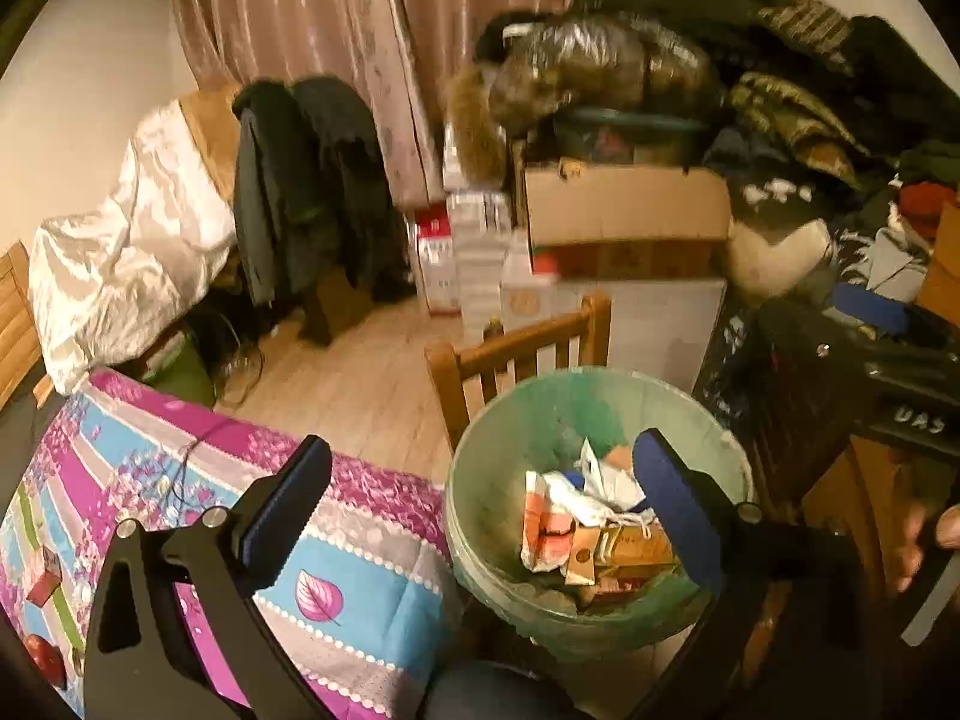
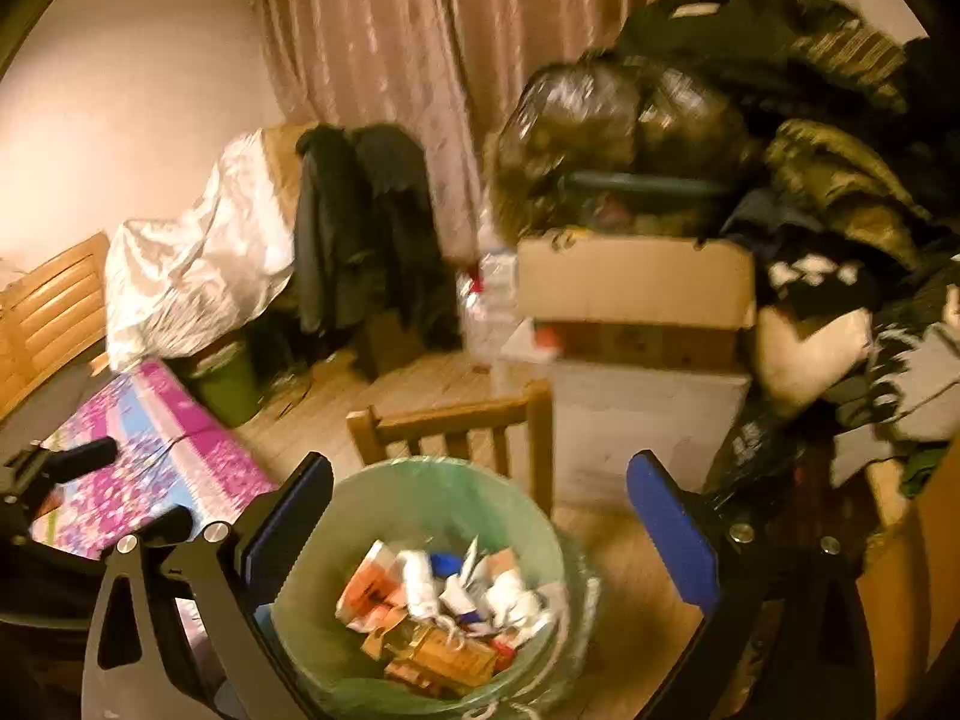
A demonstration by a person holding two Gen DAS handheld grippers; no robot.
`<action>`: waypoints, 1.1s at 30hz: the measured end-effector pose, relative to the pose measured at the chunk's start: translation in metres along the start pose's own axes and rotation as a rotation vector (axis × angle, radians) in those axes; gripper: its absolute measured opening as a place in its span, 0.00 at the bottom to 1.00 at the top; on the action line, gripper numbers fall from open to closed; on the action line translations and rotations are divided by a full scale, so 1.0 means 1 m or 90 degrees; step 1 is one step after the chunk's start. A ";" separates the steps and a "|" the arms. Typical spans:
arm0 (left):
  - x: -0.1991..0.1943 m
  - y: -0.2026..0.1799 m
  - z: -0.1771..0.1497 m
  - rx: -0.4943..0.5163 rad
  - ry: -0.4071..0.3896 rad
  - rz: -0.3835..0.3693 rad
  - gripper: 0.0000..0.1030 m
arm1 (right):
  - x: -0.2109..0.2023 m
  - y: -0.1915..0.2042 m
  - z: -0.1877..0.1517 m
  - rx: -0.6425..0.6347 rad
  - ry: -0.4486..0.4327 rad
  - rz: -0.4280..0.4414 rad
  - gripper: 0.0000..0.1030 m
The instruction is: Collect trash
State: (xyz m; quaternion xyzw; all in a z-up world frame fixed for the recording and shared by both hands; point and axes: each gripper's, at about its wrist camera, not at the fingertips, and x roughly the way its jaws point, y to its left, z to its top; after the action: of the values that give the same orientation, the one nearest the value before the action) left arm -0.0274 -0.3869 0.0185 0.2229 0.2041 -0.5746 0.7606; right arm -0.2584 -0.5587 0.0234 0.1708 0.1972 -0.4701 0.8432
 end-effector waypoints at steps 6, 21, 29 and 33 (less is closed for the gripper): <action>-0.030 0.000 -0.009 0.003 -0.057 -0.004 0.94 | -0.019 -0.002 -0.014 0.008 -0.016 -0.051 0.95; -0.078 -0.012 -0.027 -0.023 -0.114 0.002 0.94 | -0.055 -0.006 -0.034 -0.004 -0.070 -0.169 0.95; -0.075 -0.024 -0.030 -0.031 -0.108 -0.010 0.94 | -0.046 0.000 -0.045 -0.063 -0.090 -0.180 0.95; -0.074 -0.023 -0.030 -0.032 -0.107 -0.005 0.94 | -0.037 -0.006 -0.050 -0.054 -0.071 -0.182 0.95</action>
State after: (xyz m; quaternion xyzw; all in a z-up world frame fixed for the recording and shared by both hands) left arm -0.0705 -0.3173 0.0330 0.1539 0.1551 -0.5889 0.7781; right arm -0.2901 -0.5111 -0.0023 0.0789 0.1919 -0.5853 0.7838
